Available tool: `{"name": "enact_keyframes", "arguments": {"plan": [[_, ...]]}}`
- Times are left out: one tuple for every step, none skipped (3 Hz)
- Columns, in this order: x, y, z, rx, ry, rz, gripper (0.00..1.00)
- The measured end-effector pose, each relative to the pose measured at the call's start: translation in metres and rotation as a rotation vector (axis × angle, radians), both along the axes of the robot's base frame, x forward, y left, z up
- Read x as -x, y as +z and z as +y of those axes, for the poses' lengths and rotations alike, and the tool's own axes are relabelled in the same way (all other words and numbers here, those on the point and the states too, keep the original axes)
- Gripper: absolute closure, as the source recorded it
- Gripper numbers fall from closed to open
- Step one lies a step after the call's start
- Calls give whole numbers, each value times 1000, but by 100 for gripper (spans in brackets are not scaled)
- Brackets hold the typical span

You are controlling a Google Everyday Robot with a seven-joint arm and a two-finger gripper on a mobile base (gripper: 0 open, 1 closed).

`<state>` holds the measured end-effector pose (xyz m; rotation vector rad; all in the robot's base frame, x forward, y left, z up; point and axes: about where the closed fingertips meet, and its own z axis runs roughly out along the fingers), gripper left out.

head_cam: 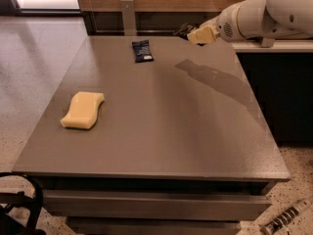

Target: Move rxbar chocolate near rxbar blueberry

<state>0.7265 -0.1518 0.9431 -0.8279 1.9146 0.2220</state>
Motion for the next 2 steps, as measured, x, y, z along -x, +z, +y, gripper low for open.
{"name": "enact_keyframes", "arguments": {"plan": [[0,0,0,0,0,0,100],[-20,-5,2,23,-48,6,100]]}}
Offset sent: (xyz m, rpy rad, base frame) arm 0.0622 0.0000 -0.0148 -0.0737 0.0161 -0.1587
